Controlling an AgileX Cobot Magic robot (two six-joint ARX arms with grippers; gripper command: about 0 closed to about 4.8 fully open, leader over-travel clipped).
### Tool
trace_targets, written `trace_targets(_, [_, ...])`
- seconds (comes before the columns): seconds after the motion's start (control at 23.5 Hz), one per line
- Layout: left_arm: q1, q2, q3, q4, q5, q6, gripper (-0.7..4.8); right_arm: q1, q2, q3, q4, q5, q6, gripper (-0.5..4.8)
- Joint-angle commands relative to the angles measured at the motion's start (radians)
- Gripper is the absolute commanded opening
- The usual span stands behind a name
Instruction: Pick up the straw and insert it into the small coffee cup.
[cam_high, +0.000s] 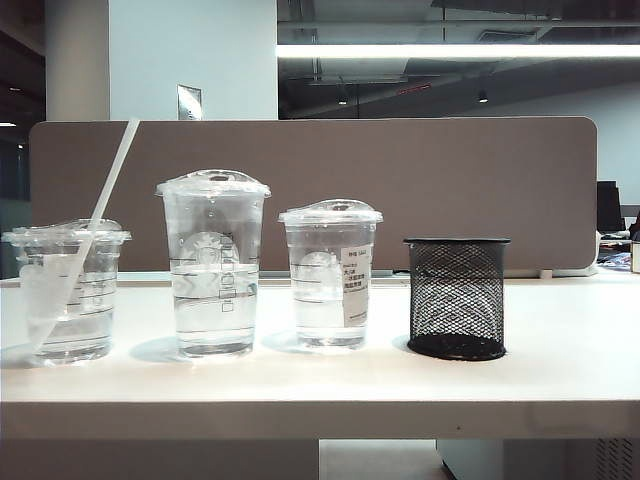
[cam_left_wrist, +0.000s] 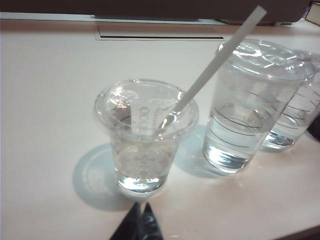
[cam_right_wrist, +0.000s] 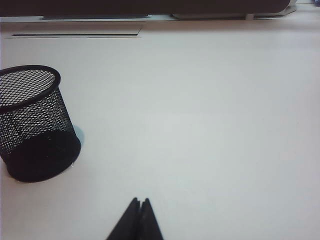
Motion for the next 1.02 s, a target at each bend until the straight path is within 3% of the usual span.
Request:
trace_targets(0.04, [-0.001,0.001,-0.009,0.016,-0.009,0.021,-0.05,0.0,-0.001,-0.006,0.008,-0.001,0.0,0.0])
trace_targets(0.26, [-0.002,0.001,-0.083,0.134,-0.033,-0.023,-0.05,0.001,-0.001,-0.006,0.009,-0.002,0.0,0.0])
trace_targets(0.51, [-0.002,0.001,-0.087,0.121,-0.216,-0.022,-0.05,0.001,-0.001,-0.006,0.009,-0.001,0.0,0.0])
trace_targets(1.02, [-0.002,0.001,-0.087,0.121,-0.213,-0.016,-0.05,0.001,-0.001,-0.006,0.009,-0.001,0.0,0.0])
